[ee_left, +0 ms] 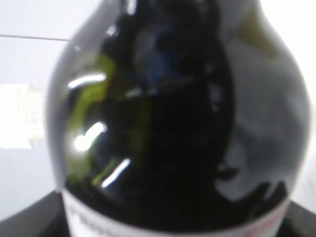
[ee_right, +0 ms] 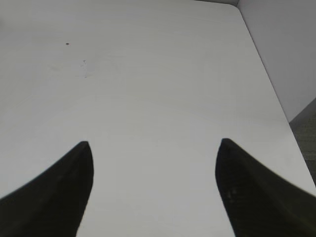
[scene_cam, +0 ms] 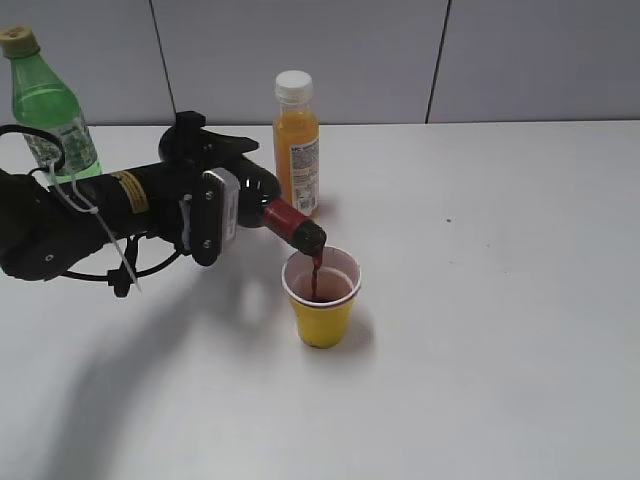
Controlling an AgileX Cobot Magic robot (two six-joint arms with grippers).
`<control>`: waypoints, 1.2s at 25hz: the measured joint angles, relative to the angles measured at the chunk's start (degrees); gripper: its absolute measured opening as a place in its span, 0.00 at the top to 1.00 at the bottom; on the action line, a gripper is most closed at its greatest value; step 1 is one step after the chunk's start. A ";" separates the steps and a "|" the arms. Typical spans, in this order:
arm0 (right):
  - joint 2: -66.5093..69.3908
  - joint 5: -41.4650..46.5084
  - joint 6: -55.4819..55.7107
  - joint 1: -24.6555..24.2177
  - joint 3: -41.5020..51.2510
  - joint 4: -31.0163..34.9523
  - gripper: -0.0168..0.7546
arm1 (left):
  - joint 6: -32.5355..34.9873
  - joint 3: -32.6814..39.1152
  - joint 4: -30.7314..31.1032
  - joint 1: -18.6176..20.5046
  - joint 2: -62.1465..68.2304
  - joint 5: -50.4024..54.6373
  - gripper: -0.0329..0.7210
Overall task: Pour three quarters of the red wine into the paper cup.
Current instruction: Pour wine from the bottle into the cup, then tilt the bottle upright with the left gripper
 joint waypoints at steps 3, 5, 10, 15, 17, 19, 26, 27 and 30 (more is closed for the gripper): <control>0.00 0.00 0.00 0.00 0.00 0.00 0.22 | 0.77 0.00 0.00 0.00 0.00 0.00 0.24; 0.00 0.00 0.00 0.00 0.00 0.00 0.22 | 1.21 0.00 0.00 0.00 0.00 0.00 0.24; 0.00 0.00 0.00 0.00 0.00 0.00 0.22 | 1.96 0.00 -0.57 0.00 0.00 -0.40 0.24; 0.00 0.00 0.00 0.00 0.00 0.00 0.22 | 3.10 0.00 -1.02 0.00 0.00 -0.79 0.24; 0.00 0.00 0.00 0.00 0.00 0.00 0.22 | 3.33 0.00 -1.09 0.00 0.00 -0.88 0.24; 0.00 0.00 0.00 0.00 0.00 0.00 0.22 | 3.38 0.00 -1.15 0.00 0.00 -1.00 0.24; 0.00 0.00 0.00 0.00 0.00 0.00 0.22 | 3.49 0.00 -1.59 0.00 0.00 -1.72 0.24; 0.00 0.00 0.00 0.00 0.00 0.00 0.22 | 3.49 0.00 -1.67 0.00 0.00 -1.72 0.24; 0.00 0.00 0.00 0.00 0.00 0.00 0.22 | 3.84 0.00 -1.67 0.00 0.00 -1.72 0.24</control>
